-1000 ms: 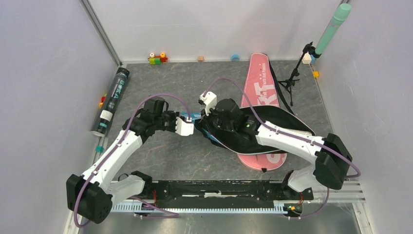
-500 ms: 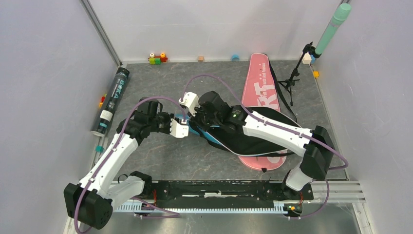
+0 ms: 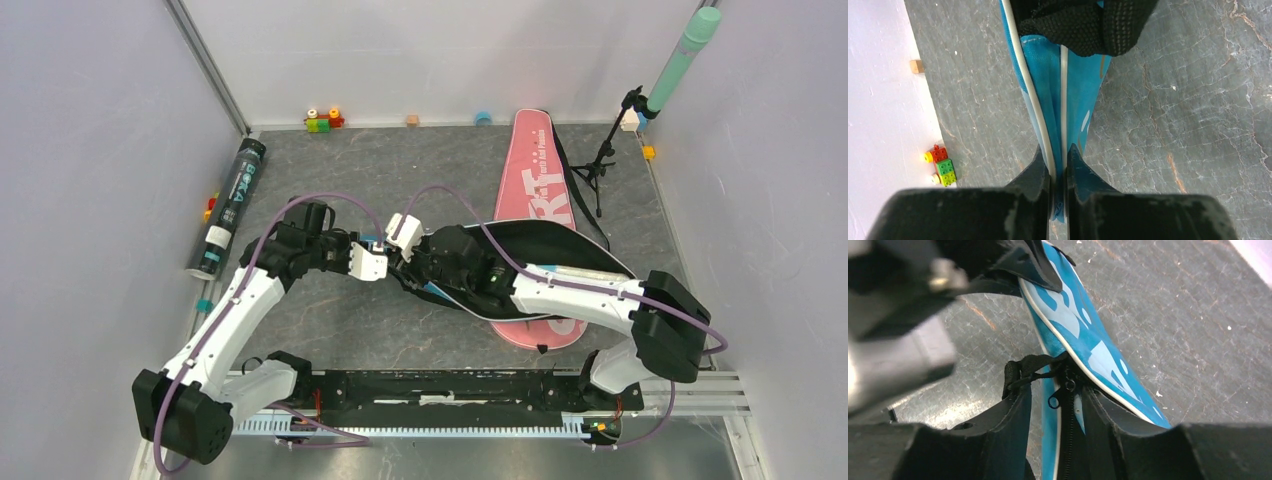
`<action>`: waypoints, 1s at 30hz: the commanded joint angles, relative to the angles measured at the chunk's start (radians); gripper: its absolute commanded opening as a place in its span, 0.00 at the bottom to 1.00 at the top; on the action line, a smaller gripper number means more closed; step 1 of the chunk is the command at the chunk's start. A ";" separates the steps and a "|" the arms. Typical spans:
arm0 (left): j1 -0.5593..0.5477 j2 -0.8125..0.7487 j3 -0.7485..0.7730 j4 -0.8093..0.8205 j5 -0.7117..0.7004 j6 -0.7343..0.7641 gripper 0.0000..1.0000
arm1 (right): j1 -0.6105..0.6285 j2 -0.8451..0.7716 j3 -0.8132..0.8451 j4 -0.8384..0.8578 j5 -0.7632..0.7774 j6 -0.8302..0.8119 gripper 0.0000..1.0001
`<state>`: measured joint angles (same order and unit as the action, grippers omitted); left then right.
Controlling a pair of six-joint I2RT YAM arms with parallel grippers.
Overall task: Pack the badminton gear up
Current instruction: Zip the racket bag at the center of the board.
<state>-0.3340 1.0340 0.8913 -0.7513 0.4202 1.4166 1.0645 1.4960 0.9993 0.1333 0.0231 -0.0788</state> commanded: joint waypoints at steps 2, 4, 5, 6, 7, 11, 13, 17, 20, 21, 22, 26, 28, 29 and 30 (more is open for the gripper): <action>-0.006 0.017 0.041 -0.054 0.020 -0.015 0.02 | 0.047 -0.040 -0.035 0.261 0.113 -0.007 0.47; -0.007 0.017 0.041 -0.052 0.024 -0.013 0.02 | 0.054 -0.036 -0.039 0.287 0.182 0.009 0.47; -0.006 0.018 0.041 -0.053 0.023 -0.015 0.02 | 0.057 -0.033 -0.040 0.296 0.220 0.022 0.46; -0.007 0.017 0.041 -0.053 0.023 -0.016 0.02 | 0.060 -0.031 -0.039 0.301 0.240 0.037 0.46; -0.007 0.019 0.040 -0.052 0.020 -0.015 0.02 | 0.061 -0.030 -0.038 0.302 0.271 0.053 0.45; -0.006 0.023 0.038 -0.053 0.004 -0.014 0.02 | 0.061 -0.026 -0.010 0.238 0.348 0.126 0.23; -0.007 0.024 0.036 -0.053 -0.004 -0.013 0.02 | 0.061 -0.024 0.018 0.166 0.389 0.153 0.15; -0.006 0.017 0.031 -0.053 -0.018 -0.005 0.02 | 0.061 -0.004 0.126 -0.052 0.414 0.158 0.00; -0.005 0.000 0.023 -0.053 -0.039 0.012 0.02 | 0.051 0.028 0.224 -0.268 0.394 0.131 0.00; -0.007 -0.008 0.020 -0.051 -0.048 0.018 0.02 | 0.042 0.043 0.254 -0.346 0.388 0.130 0.00; -0.007 -0.014 0.017 -0.052 -0.055 0.020 0.02 | 0.029 0.059 0.286 -0.413 0.383 0.130 0.00; -0.007 -0.033 0.008 -0.053 -0.109 0.034 0.02 | -0.004 0.119 0.356 -0.684 0.412 0.120 0.00; -0.007 -0.036 0.005 -0.052 -0.145 0.044 0.02 | -0.021 0.116 0.338 -0.763 0.402 0.129 0.00; -0.007 -0.034 0.003 -0.053 -0.165 0.045 0.02 | -0.029 0.107 0.317 -0.784 0.393 0.134 0.00; -0.006 -0.032 0.005 -0.057 -0.182 0.046 0.02 | -0.038 0.092 0.292 -0.791 0.369 0.138 0.00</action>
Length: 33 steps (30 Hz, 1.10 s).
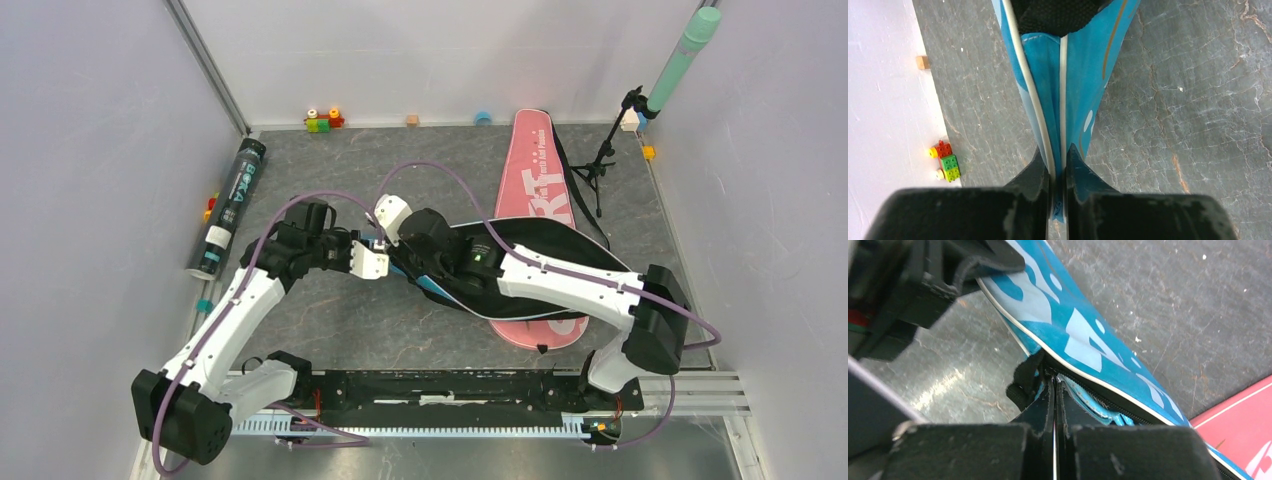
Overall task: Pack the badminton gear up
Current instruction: Zip the racket bag at the center of the board.
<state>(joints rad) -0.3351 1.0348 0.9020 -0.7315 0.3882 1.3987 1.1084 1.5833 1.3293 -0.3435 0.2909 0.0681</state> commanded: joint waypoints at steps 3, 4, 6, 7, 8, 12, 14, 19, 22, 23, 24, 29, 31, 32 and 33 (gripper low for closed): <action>-0.004 -0.027 -0.003 -0.081 -0.188 0.058 0.02 | -0.108 -0.050 -0.127 -0.289 0.024 0.004 0.00; -0.004 -0.028 -0.003 -0.082 -0.192 0.057 0.02 | -0.113 -0.067 -0.152 -0.281 0.018 0.009 0.00; -0.004 -0.032 -0.003 -0.082 -0.195 0.056 0.02 | -0.125 -0.099 -0.193 -0.263 0.039 0.016 0.00; -0.004 -0.033 -0.003 -0.082 -0.195 0.056 0.02 | -0.135 -0.116 -0.209 -0.256 0.066 0.028 0.00; -0.004 -0.036 -0.003 -0.082 -0.196 0.055 0.02 | -0.145 -0.131 -0.228 -0.252 0.101 0.037 0.00; -0.003 -0.032 -0.003 -0.074 -0.227 0.045 0.02 | -0.211 -0.190 -0.305 -0.261 0.241 0.079 0.00; -0.002 -0.030 -0.001 -0.072 -0.233 0.041 0.02 | -0.266 -0.225 -0.354 -0.266 0.307 0.100 0.00; 0.006 -0.030 0.005 -0.074 -0.232 0.027 0.02 | -0.493 -0.301 -0.453 -0.349 0.550 0.160 0.00; 0.014 -0.026 0.011 -0.073 -0.233 0.022 0.02 | -0.655 -0.339 -0.502 -0.314 0.584 0.122 0.00; 0.015 -0.023 0.014 -0.073 -0.232 0.021 0.02 | -0.709 -0.340 -0.512 -0.310 0.613 0.119 0.00; 0.019 -0.020 0.018 -0.075 -0.232 0.022 0.02 | -0.759 -0.340 -0.521 -0.295 0.627 0.112 0.00; 0.039 0.009 0.033 -0.078 -0.237 0.022 0.02 | -1.089 -0.273 -0.547 -0.145 0.598 -0.002 0.00; 0.044 0.018 0.040 -0.082 -0.231 0.022 0.02 | -1.215 -0.205 -0.543 -0.046 0.543 -0.057 0.00; 0.047 0.022 0.042 -0.083 -0.228 0.026 0.02 | -1.262 -0.152 -0.531 -0.015 0.553 -0.090 0.00; 0.050 0.026 0.043 -0.082 -0.228 0.028 0.02 | -1.297 -0.111 -0.512 0.008 0.578 -0.109 0.00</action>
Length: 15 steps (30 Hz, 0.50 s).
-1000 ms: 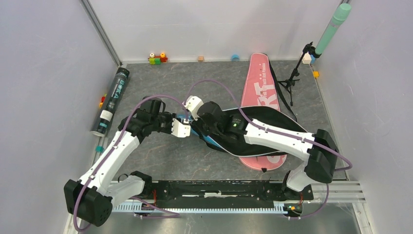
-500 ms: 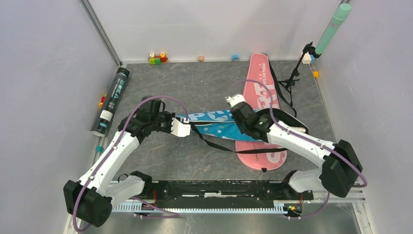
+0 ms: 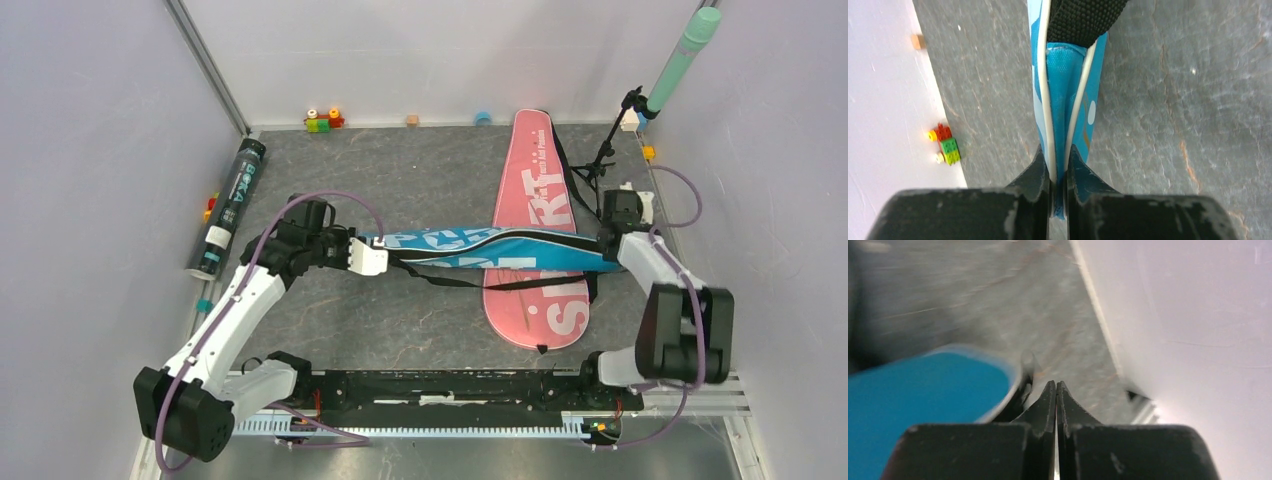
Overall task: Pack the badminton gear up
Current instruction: Zip the racket bag at the center of the board.
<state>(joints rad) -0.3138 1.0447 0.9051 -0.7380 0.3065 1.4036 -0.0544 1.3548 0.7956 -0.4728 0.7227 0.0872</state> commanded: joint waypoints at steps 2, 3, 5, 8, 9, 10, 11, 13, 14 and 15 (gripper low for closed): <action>0.032 0.025 0.042 -0.081 -0.148 0.023 0.02 | -0.221 0.204 0.053 0.190 0.108 -0.157 0.00; 0.035 0.031 0.043 -0.082 -0.147 0.021 0.02 | -0.247 0.233 0.057 0.225 0.051 -0.164 0.00; 0.035 0.039 0.047 -0.080 -0.138 0.015 0.02 | -0.268 0.241 0.032 0.319 -0.141 -0.192 0.00; 0.036 0.053 0.054 -0.049 -0.114 -0.004 0.02 | -0.268 0.187 -0.030 0.448 -0.504 -0.250 0.00; 0.036 0.060 0.052 -0.018 -0.108 -0.016 0.02 | -0.268 0.157 -0.039 0.458 -0.592 -0.253 0.01; 0.036 0.067 0.047 0.012 -0.104 -0.025 0.02 | -0.269 0.128 -0.046 0.464 -0.666 -0.253 0.08; 0.035 0.073 0.041 0.071 -0.103 -0.053 0.06 | -0.268 0.086 -0.052 0.465 -0.713 -0.249 0.18; 0.036 0.092 0.035 0.213 -0.118 -0.143 0.47 | -0.268 -0.004 -0.058 0.465 -0.798 -0.238 0.35; 0.035 0.103 0.044 0.276 -0.131 -0.180 0.84 | -0.268 -0.045 -0.056 0.464 -0.842 -0.225 0.42; 0.036 0.118 0.057 0.322 -0.138 -0.229 1.00 | -0.268 -0.092 -0.053 0.456 -0.872 -0.203 0.50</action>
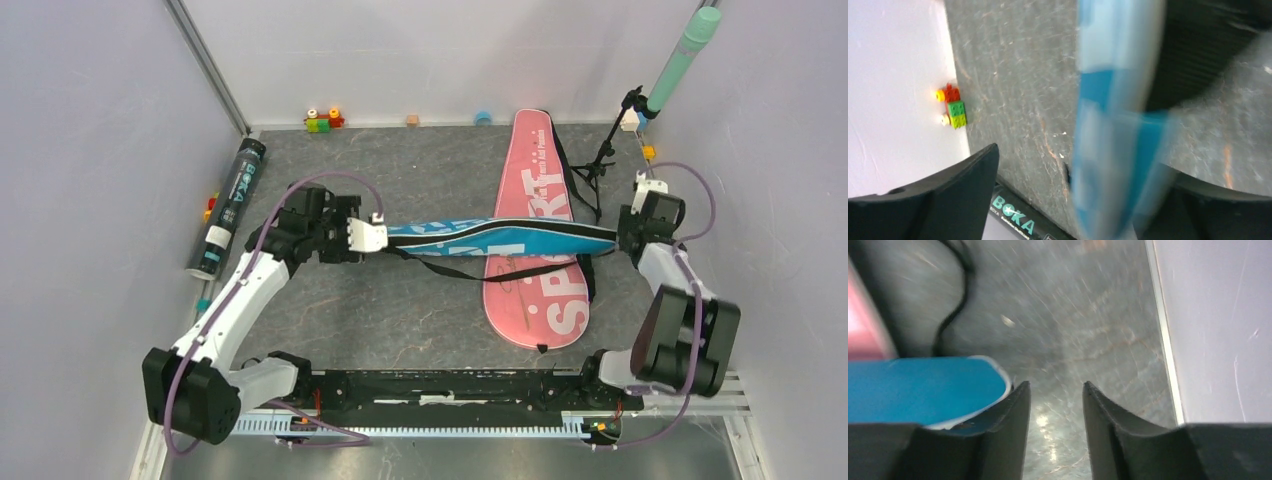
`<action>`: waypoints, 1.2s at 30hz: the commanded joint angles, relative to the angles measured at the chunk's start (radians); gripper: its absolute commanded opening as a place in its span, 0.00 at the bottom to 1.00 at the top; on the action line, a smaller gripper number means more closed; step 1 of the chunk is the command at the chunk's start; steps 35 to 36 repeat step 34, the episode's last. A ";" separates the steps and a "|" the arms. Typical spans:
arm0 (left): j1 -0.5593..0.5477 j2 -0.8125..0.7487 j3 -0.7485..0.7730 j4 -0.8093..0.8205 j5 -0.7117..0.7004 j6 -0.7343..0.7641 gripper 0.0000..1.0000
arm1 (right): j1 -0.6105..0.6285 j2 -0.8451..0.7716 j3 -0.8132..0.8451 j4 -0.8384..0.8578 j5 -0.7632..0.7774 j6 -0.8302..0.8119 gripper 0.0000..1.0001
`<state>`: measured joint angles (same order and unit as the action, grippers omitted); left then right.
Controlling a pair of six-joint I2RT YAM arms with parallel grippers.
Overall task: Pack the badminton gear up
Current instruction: Zip the racket bag at the center of the board, then place the racket bag at the center of the board, then reset both arms
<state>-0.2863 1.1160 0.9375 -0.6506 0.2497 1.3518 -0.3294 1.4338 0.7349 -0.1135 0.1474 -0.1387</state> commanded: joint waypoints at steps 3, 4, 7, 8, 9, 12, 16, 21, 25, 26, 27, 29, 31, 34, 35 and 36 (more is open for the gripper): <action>0.008 0.116 0.114 0.387 -0.120 -0.375 1.00 | 0.007 -0.294 0.008 0.058 -0.347 0.108 0.90; 0.009 0.156 0.172 0.426 -0.164 -0.454 1.00 | 0.007 -0.344 -0.008 0.059 -0.355 0.134 0.98; 0.007 0.301 0.370 0.448 -0.362 -0.667 1.00 | 0.006 -0.481 -0.065 0.083 -0.296 0.179 0.98; 0.007 0.343 0.452 0.435 -0.429 -0.719 1.00 | 0.007 -0.532 -0.090 0.090 -0.254 0.192 0.98; 0.007 0.383 0.507 0.442 -0.495 -0.751 1.00 | 0.007 -0.571 -0.107 0.096 -0.211 0.203 0.98; 0.007 0.449 0.586 0.520 -0.575 -0.821 1.00 | 0.007 -0.681 -0.156 0.095 -0.182 0.256 0.98; 0.004 0.555 0.807 0.291 -0.537 -0.970 1.00 | 0.007 -0.792 -0.207 0.094 -0.226 0.294 0.98; 0.003 0.512 0.861 0.197 -0.668 -1.218 1.00 | 0.007 -0.916 -0.264 0.098 -0.184 0.337 0.98; 0.003 0.267 0.590 0.225 -0.575 -1.509 1.00 | 0.006 -1.027 -0.322 0.082 -0.112 0.351 0.98; 0.002 0.173 0.493 0.266 -0.538 -1.556 1.00 | 0.007 -1.053 -0.338 0.076 -0.096 0.355 0.98; 0.003 0.077 0.368 0.314 -0.497 -1.605 1.00 | 0.007 -1.085 -0.353 0.066 -0.085 0.354 0.98; 0.002 -0.109 0.122 0.395 -0.481 -1.693 1.00 | 0.007 -1.139 -0.383 0.051 -0.070 0.349 0.98; 0.002 -0.280 -0.047 0.427 -0.499 -1.752 1.00 | 0.007 -1.189 -0.412 0.059 -0.054 0.352 0.98; 0.003 -0.477 -0.151 0.365 -0.553 -1.781 1.00 | 0.007 -1.240 -0.427 0.066 -0.034 0.363 0.98; 0.003 -0.477 -0.151 0.365 -0.553 -1.781 1.00 | 0.007 -1.240 -0.427 0.066 -0.034 0.363 0.98; 0.003 -0.477 -0.151 0.365 -0.553 -1.781 1.00 | 0.007 -1.240 -0.427 0.066 -0.034 0.363 0.98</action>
